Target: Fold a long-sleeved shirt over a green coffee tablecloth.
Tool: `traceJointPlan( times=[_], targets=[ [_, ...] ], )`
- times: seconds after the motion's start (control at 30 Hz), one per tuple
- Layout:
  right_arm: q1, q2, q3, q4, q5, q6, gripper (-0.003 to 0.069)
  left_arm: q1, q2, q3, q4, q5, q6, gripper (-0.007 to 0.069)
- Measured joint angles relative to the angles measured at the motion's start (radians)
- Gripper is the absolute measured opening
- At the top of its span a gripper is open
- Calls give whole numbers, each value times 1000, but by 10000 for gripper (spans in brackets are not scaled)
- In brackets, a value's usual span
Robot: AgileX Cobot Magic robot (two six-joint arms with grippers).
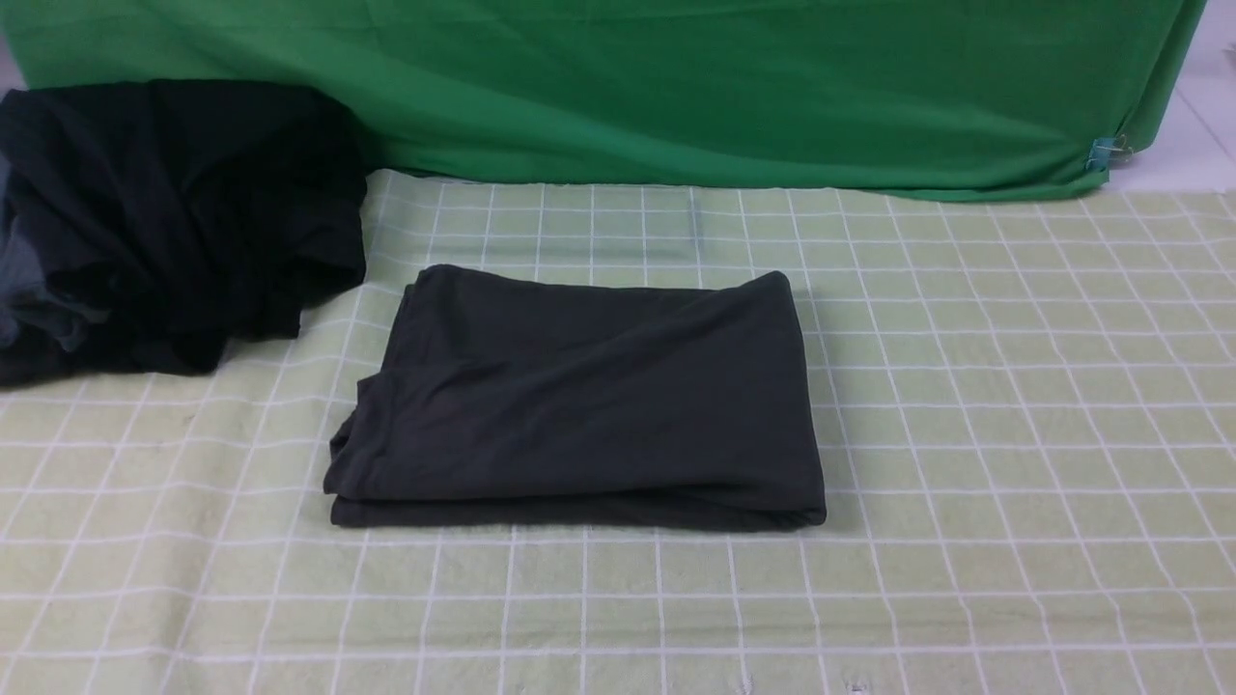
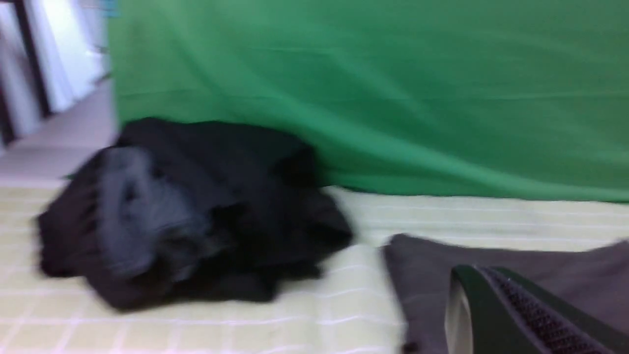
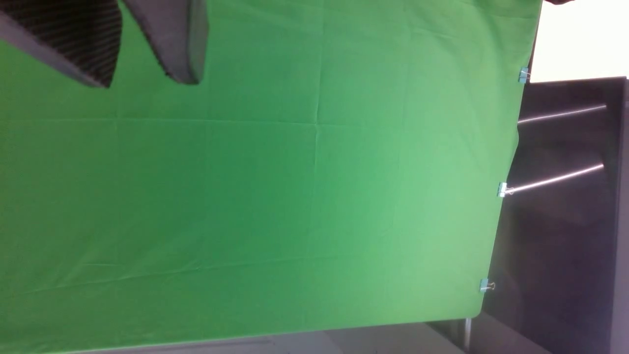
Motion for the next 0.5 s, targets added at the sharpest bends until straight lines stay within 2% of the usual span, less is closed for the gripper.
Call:
traceJointPlan(
  times=[0.1, 0.2, 0.33, 0.5],
  targets=[
    [0, 0, 0, 0, 2, 0, 207, 43, -35, 128, 4, -44, 0, 3],
    [0, 0, 0, 0, 2, 0, 222, 48, -37, 149, 10, -7, -1, 3],
    [0, 0, 0, 0, 3, 0, 233, 21, -37, 154, 33, 51, -1, 3],
    [0, 0, 0, 0, 3, 0, 235, -19, -37, 154, 47, 52, -1, 3]
  ],
)
